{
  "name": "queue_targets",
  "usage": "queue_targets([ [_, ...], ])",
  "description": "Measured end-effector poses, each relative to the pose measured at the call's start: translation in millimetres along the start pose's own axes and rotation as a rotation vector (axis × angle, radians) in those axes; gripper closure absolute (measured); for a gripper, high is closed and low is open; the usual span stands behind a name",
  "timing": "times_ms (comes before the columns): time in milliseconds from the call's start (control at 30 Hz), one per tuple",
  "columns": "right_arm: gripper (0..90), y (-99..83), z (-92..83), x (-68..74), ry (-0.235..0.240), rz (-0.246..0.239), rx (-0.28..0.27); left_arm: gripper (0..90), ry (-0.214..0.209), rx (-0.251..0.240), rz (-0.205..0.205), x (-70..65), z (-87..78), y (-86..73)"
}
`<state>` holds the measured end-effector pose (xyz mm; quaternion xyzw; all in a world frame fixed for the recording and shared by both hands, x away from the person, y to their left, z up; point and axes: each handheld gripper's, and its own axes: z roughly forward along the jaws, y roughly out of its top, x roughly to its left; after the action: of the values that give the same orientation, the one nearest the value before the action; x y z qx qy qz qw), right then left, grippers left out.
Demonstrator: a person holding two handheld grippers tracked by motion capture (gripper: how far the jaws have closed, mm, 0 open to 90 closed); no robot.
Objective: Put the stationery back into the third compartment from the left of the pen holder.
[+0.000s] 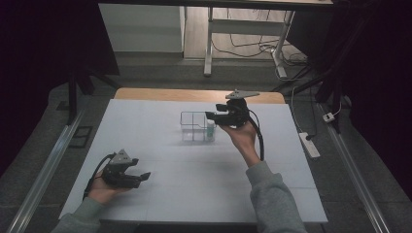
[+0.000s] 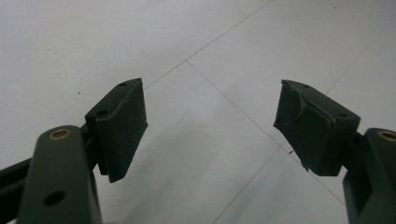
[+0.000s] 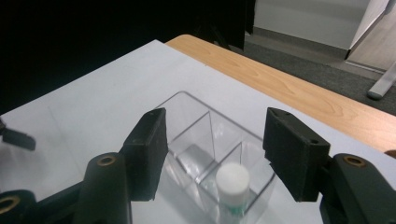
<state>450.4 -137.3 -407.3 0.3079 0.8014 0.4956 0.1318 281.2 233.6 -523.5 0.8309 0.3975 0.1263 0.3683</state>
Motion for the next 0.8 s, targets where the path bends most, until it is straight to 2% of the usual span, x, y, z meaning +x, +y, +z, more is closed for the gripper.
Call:
queue_targets([
  [167,38.4,-11.0,-17.3,1.3,0.014,-0.017,0.027,24.7,0.000,-0.006,0.002,0.1,-1.1,0.5],
  [367,37.3,-35.1,-37.1,3.1,0.012,-0.042,0.077,24.7,0.004,-0.004,-0.001,1.1,-0.9,0.3],
  [500,36.1,-52.3,-51.1,3.2,0.016,-0.030,0.089,24.6,0.006,-0.001,-0.001,0.8,-0.4,0.4],
  [700,35.2,-76.9,-72.3,6.2,-0.001,-0.050,0.126,24.6,0.010,-0.004,-0.008,1.2,-0.8,0.3],
  [800,35.1,-90.4,-83.2,6.0,-0.014,-0.043,0.132,24.6,0.011,-0.004,-0.009,1.4,-0.7,0.3],
])
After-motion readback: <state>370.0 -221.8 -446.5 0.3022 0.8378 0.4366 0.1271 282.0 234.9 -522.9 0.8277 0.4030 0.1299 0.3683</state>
